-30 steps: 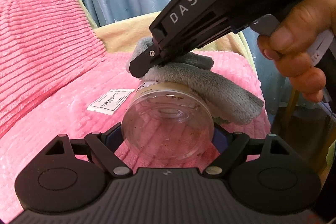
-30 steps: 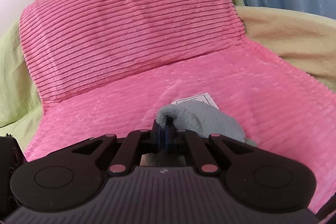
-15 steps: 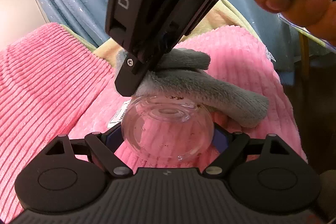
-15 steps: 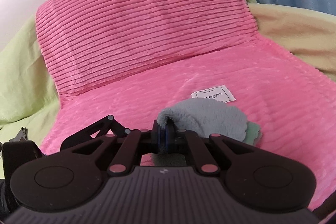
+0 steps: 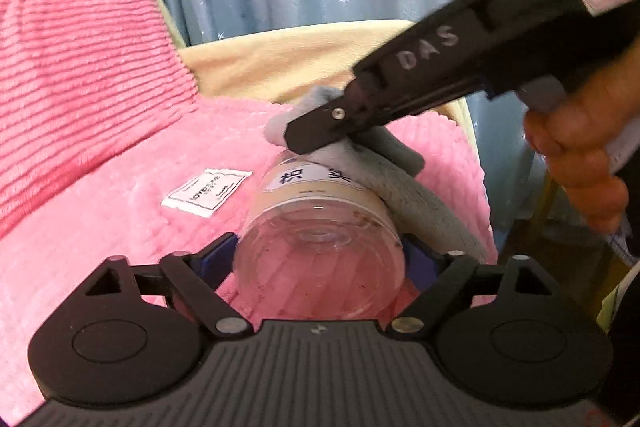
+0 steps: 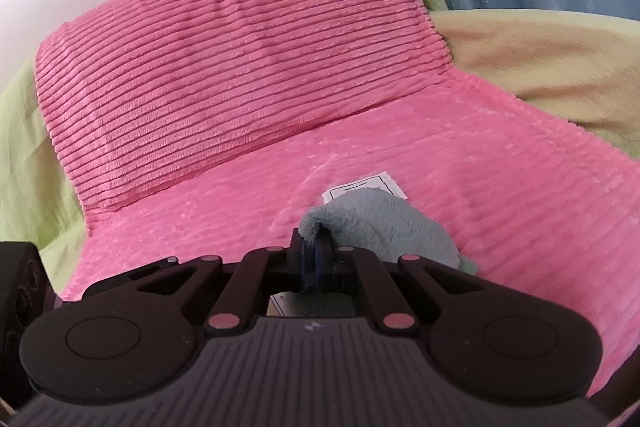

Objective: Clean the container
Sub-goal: 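Hold the jar with the left gripper while the right gripper wipes the labelled side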

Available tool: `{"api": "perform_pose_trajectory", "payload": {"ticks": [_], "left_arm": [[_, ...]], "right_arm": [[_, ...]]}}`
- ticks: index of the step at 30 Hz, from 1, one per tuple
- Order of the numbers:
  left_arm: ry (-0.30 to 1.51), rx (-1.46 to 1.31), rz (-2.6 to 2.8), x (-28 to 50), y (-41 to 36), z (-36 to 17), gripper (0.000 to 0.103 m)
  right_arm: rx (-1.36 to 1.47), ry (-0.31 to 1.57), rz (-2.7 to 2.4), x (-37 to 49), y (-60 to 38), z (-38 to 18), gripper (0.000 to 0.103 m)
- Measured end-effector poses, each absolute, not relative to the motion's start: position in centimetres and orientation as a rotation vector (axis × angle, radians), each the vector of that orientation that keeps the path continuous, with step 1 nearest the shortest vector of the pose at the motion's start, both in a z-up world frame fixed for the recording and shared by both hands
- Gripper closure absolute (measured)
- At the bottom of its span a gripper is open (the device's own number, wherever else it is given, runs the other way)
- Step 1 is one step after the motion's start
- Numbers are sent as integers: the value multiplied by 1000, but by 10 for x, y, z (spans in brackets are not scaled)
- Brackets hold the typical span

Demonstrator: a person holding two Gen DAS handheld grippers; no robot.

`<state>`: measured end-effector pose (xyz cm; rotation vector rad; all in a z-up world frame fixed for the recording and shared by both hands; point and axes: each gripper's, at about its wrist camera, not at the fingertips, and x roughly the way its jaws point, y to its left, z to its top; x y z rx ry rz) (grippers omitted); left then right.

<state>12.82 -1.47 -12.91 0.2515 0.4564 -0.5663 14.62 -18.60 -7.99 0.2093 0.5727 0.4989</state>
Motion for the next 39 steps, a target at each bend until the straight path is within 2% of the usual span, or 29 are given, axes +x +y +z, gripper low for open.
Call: {"api": "perform_pose_trajectory", "payload": {"ticks": [13,23,28,39], "left_arm": [[336,628,-471,95,-49,-147,17],[375,504,-493,103,-36,-144,15],[405,467,-509,105,-31,-146,17],[352,620,-489,101,-43,-150,17]], "right_arm": [[188,585,463,137,-177,-76,101],[182,577,431,135,-175,-77,101],[179,573,415,134,-174,-78,101],[117,597,548,121,-147,-69,100]]}}
